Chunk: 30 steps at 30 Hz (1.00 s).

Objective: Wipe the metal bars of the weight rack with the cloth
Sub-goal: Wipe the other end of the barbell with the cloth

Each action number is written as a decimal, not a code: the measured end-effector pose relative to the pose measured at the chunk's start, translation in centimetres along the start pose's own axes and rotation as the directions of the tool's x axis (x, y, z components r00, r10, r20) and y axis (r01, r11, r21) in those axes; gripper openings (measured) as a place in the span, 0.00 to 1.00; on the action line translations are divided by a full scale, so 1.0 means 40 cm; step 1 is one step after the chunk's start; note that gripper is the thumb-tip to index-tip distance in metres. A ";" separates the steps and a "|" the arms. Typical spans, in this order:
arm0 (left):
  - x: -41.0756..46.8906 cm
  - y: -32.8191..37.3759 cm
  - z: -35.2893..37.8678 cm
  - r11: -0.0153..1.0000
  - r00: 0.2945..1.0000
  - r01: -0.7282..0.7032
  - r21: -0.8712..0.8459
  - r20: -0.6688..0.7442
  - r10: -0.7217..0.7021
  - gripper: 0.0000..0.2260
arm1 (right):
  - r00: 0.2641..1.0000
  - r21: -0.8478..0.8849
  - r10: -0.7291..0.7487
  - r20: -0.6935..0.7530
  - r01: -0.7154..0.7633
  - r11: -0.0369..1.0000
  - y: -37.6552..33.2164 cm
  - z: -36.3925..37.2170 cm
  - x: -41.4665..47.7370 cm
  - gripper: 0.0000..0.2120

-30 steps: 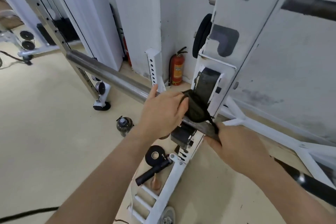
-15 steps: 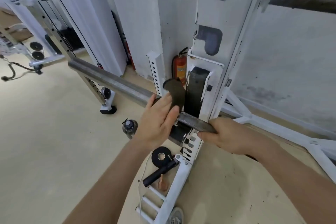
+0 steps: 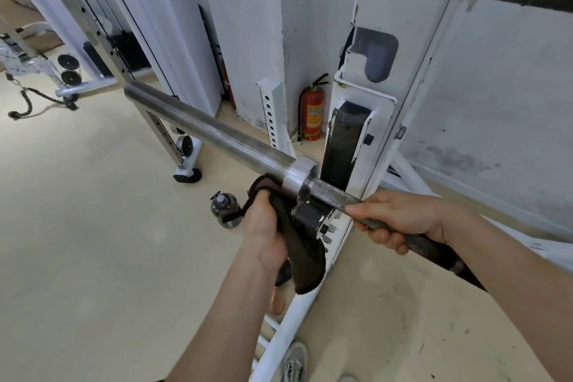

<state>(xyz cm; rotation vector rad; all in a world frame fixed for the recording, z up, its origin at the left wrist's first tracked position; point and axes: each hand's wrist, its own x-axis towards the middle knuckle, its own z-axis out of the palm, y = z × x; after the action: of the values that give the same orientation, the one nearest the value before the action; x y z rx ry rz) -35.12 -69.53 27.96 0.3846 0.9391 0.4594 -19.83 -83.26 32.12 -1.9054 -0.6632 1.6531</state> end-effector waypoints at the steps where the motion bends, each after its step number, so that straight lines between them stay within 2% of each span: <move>1: -0.014 0.008 0.002 0.999 1.000 -0.003 0.032 0.022 0.002 0.13 | 1.000 -0.004 -0.006 -0.003 0.006 1.000 0.001 0.001 -0.001 0.19; 3: -0.037 0.027 -0.024 0.969 0.993 -0.099 0.226 0.091 0.080 0.11 | 1.000 -0.006 -0.016 -0.010 0.016 1.000 0.003 0.001 -0.001 0.19; 4: -0.053 0.043 -0.043 0.892 0.975 -0.221 0.395 0.110 0.193 0.11 | 1.000 -0.008 -0.019 -0.015 0.019 1.000 0.005 0.002 0.000 0.19; 5: -0.074 0.064 -0.055 0.744 0.933 -0.354 0.567 0.157 0.324 0.11 | 1.000 -0.016 -0.023 -0.020 0.023 1.000 0.005 0.004 0.000 0.19; 6: -0.093 0.087 -0.056 0.552 0.865 -0.464 0.692 0.220 0.451 0.12 | 0.999 -0.025 -0.031 -0.027 0.030 0.999 0.005 0.005 0.001 0.19; 7: -0.110 0.108 -0.045 0.387 0.791 -0.530 0.755 0.275 0.547 0.14 | 0.999 -0.035 -0.037 -0.034 0.036 0.999 0.004 0.005 0.001 0.19; 8: -0.120 0.125 -0.019 0.285 0.730 -0.578 0.765 0.328 0.600 0.15 | 0.998 -0.043 -0.040 -0.040 0.038 0.998 0.003 0.007 0.001 0.19; 9: -0.120 0.132 0.013 0.212 0.687 -0.625 0.751 0.400 0.607 0.14 | 0.998 -0.051 -0.043 -0.047 0.041 0.998 0.003 0.009 -0.001 0.19; 10: -0.112 0.133 0.049 0.092 0.659 -0.642 0.761 0.487 0.572 0.12 | 0.997 -0.060 -0.051 -0.056 0.047 0.997 0.004 0.011 -0.002 0.19; 12: -0.080 0.111 0.102 -0.397 0.556 -0.573 0.717 0.696 0.455 0.09 | 0.995 -0.078 -0.067 -0.075 0.061 0.995 0.004 0.012 -0.004 0.19; 13: -0.053 0.102 0.116 -0.552 0.552 -0.500 0.667 0.737 0.390 0.10 | 0.994 -0.084 -0.070 -0.082 0.063 0.994 0.003 0.013 -0.006 0.19; 15: -0.027 0.125 0.140 -0.595 0.646 -0.429 0.680 0.691 0.324 0.06 | 0.993 -0.090 -0.080 -0.085 0.073 0.993 0.002 0.015 -0.008 0.19; 16: -0.024 0.140 0.152 -0.580 0.700 -0.414 0.702 0.652 0.290 0.02 | 0.992 -0.091 -0.085 -0.091 0.076 0.993 0.002 0.014 -0.009 0.19; 18: -0.016 0.158 0.159 -0.510 0.773 -0.379 0.772 0.567 0.285 0.05 | 0.991 -0.096 -0.087 -0.102 0.077 0.992 0.003 0.016 -0.010 0.18; 21: -0.005 0.164 0.181 -0.479 0.790 -0.344 0.808 0.524 0.317 0.10 | 0.989 -0.087 -0.093 -0.112 0.084 0.993 0.002 0.019 -0.010 0.18; 26: 0.069 0.165 0.257 -0.572 0.797 -0.303 0.762 0.532 0.286 0.04 | 0.988 -0.063 -0.073 -0.136 0.065 0.996 0.001 0.023 -0.010 0.19; 28: 0.087 0.183 0.267 -0.562 0.808 -0.368 0.741 0.553 0.201 0.10 | 0.988 -0.065 -0.067 -0.141 0.058 0.996 0.001 0.025 -0.011 0.19; 30: 0.084 0.226 0.254 -0.481 0.779 -0.494 0.725 0.615 0.126 0.08 | 0.988 -0.066 -0.066 -0.136 0.057 0.996 0.000 0.024 -0.011 0.19</move>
<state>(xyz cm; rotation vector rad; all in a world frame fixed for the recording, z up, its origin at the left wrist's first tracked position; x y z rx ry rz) -26.78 -61.35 35.69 2.5359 0.6556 -0.0130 -20.82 -83.48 32.36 -2.0017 -0.7167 1.4631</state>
